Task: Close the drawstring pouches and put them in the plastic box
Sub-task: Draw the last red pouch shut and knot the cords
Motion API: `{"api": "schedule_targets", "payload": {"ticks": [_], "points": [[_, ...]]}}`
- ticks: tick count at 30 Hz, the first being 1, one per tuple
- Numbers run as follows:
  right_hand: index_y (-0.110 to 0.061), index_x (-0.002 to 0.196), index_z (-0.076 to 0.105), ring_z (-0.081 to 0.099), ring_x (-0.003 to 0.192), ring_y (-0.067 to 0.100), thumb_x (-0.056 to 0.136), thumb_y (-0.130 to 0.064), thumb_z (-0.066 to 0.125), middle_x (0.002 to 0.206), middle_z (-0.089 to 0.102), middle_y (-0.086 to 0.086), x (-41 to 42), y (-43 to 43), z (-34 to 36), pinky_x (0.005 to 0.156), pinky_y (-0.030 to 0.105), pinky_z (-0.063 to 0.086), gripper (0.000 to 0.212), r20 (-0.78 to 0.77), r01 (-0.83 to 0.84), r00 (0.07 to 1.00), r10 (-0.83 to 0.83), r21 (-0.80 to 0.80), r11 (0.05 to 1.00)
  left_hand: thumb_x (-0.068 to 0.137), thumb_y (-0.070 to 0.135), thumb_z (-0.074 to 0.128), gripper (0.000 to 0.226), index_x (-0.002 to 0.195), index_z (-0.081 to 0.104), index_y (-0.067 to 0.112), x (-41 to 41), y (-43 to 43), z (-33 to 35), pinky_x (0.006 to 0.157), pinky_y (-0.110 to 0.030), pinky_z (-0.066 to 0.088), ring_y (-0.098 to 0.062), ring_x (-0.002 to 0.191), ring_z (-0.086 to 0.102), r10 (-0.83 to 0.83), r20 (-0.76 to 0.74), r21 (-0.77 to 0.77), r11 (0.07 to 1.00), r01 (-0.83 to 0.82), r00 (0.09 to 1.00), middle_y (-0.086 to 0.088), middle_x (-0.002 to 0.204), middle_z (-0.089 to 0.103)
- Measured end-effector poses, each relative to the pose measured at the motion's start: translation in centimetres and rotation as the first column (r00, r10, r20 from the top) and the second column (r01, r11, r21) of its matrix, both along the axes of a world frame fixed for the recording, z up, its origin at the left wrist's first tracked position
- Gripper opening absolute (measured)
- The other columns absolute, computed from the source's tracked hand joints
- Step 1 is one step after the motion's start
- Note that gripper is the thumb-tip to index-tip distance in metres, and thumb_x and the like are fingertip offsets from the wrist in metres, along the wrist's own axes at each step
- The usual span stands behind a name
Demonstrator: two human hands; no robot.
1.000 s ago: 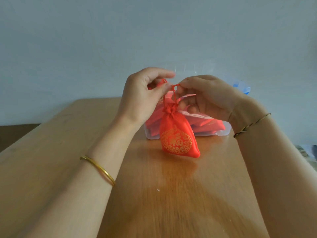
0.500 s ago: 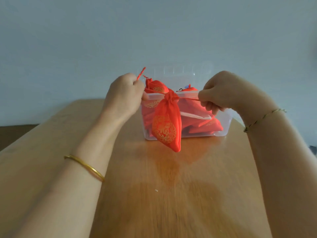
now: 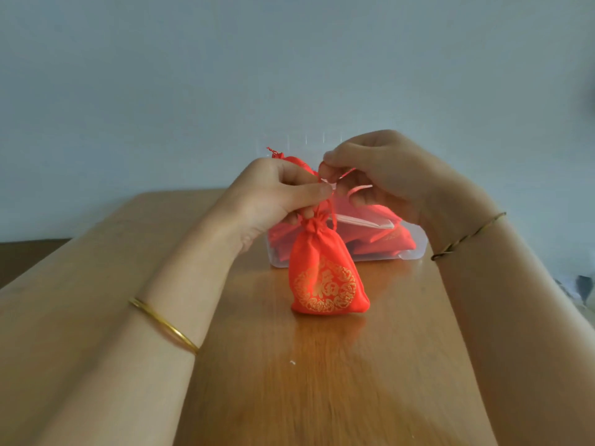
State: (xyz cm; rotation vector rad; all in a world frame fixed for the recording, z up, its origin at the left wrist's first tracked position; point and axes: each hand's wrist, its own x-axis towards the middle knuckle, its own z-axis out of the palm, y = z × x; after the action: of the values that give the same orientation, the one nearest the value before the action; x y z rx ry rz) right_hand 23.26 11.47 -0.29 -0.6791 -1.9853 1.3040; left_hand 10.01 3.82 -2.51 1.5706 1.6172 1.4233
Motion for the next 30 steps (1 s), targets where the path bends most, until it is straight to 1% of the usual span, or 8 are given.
{"api": "schedule_targets", "payload": {"ticks": [3, 6, 8, 11, 14, 20, 26, 30], "points": [[-0.009, 0.076, 0.061, 0.051, 0.046, 0.011, 0.092, -0.022, 0.052, 0.073, 0.061, 0.003, -0.6, -0.2, -0.3, 0.047, 0.023, 0.038, 0.023, -0.061, -0.053, 0.997, 0.050, -0.047, 0.997, 0.084, 0.013, 0.063, 0.017, 0.068, 0.062, 0.007, -0.4, 0.0, 0.1, 0.050, -0.018, 0.040, -0.009, 0.050, 0.051, 0.007, 0.029, 0.011, 1.000, -0.007, 1.000, -0.003, 0.057, 0.056], [-0.007, 0.085, 0.058, 0.053, 0.047, 0.016, 0.094, -0.032, 0.048, 0.074, 0.060, 0.007, -0.6, -0.3, -0.6, 0.042, 0.022, 0.039, 0.028, -0.023, -0.134, 0.991, 0.133, -0.086, 0.987, 0.087, 0.016, 0.059, 0.019, 0.069, 0.061, 0.008, -0.8, 0.0, 0.1, 0.049, -0.018, 0.039, -0.009, 0.050, 0.052, -0.019, 0.106, -0.003, 1.000, 0.020, 0.994, 0.001, 0.055, 0.058], [-0.005, 0.086, 0.056, 0.055, 0.050, 0.017, 0.094, -0.021, 0.049, 0.076, 0.060, 0.012, -0.6, -0.2, -0.7, 0.042, 0.022, 0.042, 0.018, 0.017, -0.144, 0.989, 0.145, -0.068, 0.987, 0.088, 0.016, 0.058, 0.018, 0.072, 0.059, 0.009, -0.8, 0.0, 0.1, 0.048, -0.017, 0.038, -0.007, 0.050, 0.053, -0.019, 0.146, 0.005, 1.000, 0.018, 0.989, 0.003, 0.055, 0.059], [-0.005, 0.087, 0.055, 0.059, 0.055, 0.016, 0.089, -0.004, 0.054, 0.075, 0.063, 0.014, -0.4, 0.0, -0.8, 0.050, 0.023, 0.047, 0.002, 0.034, -0.116, 0.993, 0.117, -0.036, 0.993, 0.089, 0.016, 0.058, 0.012, 0.078, 0.061, 0.011, -0.8, 0.1, 0.0, 0.048, -0.018, 0.037, -0.006, 0.050, 0.054, 0.031, 0.160, 0.020, 0.999, -0.034, 0.987, 0.006, 0.055, 0.061], [-0.007, 0.083, 0.056, 0.057, 0.052, 0.013, 0.081, 0.000, 0.065, 0.066, 0.061, 0.009, -0.5, 0.2, -0.9, 0.052, 0.023, 0.047, 0.012, 0.042, -0.078, 0.996, 0.075, 0.087, 0.993, 0.089, 0.016, 0.059, 0.014, 0.075, 0.060, 0.013, -1.0, 0.3, -0.3, 0.048, -0.019, 0.035, -0.005, 0.047, 0.055, 0.098, 0.170, 0.032, 0.994, -0.105, 0.980, 0.005, 0.053, 0.062], [-0.014, 0.073, 0.062, 0.041, 0.056, 0.010, 0.070, -0.005, 0.076, 0.058, 0.046, -0.001, -1.6, 0.3, -1.4, 0.055, 0.024, 0.033, 0.017, 0.054, -0.006, 0.998, -0.017, 0.397, 0.918, 0.089, 0.010, 0.057, 0.019, 0.070, 0.058, 0.011, -0.7, 0.5, -0.4, 0.037, -0.013, 0.040, -0.001, 0.038, 0.051, 0.157, 0.214, 0.057, 0.983, -0.173, 0.964, 0.006, 0.041, 0.056], [-0.010, 0.080, 0.069, 0.040, 0.048, 0.002, 0.069, -0.011, 0.077, 0.055, 0.045, -0.008, -2.4, 0.0, -1.6, 0.049, 0.012, 0.030, 0.013, 0.021, 0.081, 0.993, -0.112, 0.562, 0.823, 0.089, 0.009, 0.057, 0.016, 0.074, 0.061, 0.006, -1.0, 0.5, -0.2, 0.037, -0.013, 0.039, -0.003, 0.036, 0.047, 0.205, 0.247, 0.056, 0.973, -0.225, 0.947, 0.006, 0.039, 0.054], [-0.011, 0.080, 0.068, 0.043, 0.044, -0.002, 0.070, -0.007, 0.072, 0.053, 0.041, -0.013, -2.8, -0.4, -1.5, 0.047, 0.011, 0.031, 0.012, 0.015, 0.107, 0.989, -0.148, 0.620, 0.777, 0.089, 0.008, 0.057, 0.016, 0.074, 0.062, 0.005, -1.1, 0.4, -0.1, 0.038, -0.012, 0.040, -0.003, 0.036, 0.048, 0.210, 0.253, 0.058, 0.971, -0.231, 0.944, 0.005, 0.039, 0.055]]}}
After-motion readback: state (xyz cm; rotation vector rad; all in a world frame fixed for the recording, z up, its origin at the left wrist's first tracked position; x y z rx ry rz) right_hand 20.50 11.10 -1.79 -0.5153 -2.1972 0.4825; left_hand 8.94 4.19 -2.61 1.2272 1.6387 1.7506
